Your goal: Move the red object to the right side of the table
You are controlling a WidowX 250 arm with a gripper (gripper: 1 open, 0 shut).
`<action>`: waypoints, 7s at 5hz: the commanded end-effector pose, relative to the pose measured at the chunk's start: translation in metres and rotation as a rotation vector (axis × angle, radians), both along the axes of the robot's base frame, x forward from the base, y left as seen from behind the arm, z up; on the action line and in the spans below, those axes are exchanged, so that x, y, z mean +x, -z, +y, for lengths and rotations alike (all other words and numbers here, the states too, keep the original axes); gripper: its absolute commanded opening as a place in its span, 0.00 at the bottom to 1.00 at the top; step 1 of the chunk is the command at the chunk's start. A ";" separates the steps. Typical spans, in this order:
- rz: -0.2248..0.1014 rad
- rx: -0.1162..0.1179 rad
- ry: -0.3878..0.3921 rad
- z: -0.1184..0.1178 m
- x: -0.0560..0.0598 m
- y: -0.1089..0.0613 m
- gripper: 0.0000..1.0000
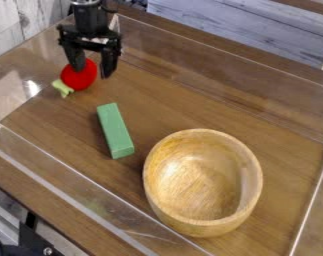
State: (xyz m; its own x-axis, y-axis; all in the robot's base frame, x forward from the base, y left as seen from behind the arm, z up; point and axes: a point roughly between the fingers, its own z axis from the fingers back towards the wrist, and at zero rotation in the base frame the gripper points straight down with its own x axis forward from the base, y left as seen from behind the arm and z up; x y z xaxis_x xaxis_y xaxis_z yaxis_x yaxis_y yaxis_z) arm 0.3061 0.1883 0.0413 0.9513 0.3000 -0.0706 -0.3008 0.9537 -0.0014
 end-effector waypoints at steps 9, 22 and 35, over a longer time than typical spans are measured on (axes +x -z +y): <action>-0.089 -0.022 -0.272 -0.119 0.040 -0.100 0.00; -0.262 -0.125 -0.164 -0.302 0.047 -0.020 0.00; -0.303 -0.155 -0.249 -0.287 0.061 -0.088 1.00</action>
State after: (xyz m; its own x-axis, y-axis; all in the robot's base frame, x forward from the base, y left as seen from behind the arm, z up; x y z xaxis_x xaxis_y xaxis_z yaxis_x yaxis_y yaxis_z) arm 0.3608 -0.1000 0.1038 0.8468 0.5253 0.0836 -0.4993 0.8393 -0.2152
